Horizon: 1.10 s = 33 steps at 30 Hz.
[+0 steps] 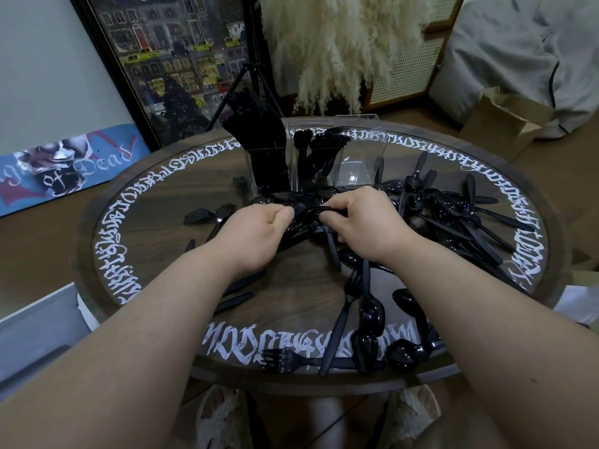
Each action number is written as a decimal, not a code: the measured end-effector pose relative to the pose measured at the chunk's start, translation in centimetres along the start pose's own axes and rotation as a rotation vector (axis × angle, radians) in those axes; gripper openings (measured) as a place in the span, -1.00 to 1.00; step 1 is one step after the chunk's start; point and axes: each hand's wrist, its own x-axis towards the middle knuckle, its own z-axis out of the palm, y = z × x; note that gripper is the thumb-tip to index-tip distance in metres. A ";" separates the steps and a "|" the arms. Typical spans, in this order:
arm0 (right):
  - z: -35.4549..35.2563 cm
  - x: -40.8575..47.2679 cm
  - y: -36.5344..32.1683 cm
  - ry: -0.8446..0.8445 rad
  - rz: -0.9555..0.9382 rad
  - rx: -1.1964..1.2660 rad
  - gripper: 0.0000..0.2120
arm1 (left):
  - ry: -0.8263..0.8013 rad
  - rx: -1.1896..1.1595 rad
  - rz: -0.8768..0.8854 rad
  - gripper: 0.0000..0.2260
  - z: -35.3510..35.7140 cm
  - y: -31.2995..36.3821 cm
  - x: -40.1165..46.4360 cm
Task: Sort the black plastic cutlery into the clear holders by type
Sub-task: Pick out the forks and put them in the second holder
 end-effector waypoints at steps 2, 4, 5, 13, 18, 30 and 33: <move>0.1 0.0 -0.2 0.005 -0.001 0.010 -0.84 | -0.059 -0.052 -0.026 -0.61 0.2 0.1 0.0; 0.2 0.0 -0.2 0.013 0.022 0.020 -0.84 | -0.104 -0.090 -0.044 -0.59 0.2 0.3 -0.1; 0.3 0.0 -0.1 0.019 0.034 0.023 -0.84 | -0.123 -0.086 -0.037 -0.60 0.1 0.4 -0.1; 0.5 0.3 0.1 0.104 0.128 0.159 -0.93 | -0.115 0.069 0.034 -0.71 0.4 0.7 0.1; -0.2 0.3 0.3 0.076 0.147 0.189 -0.90 | 0.119 0.174 -0.031 -0.68 -0.1 -0.3 0.7; 0.8 0.1 -0.3 0.230 0.132 0.375 -0.75 | -0.076 -0.223 -0.042 -0.63 0.4 0.7 0.0; 0.8 0.1 -0.2 0.293 0.095 0.278 -0.69 | -0.084 -0.143 0.024 -0.64 0.4 0.8 0.1</move>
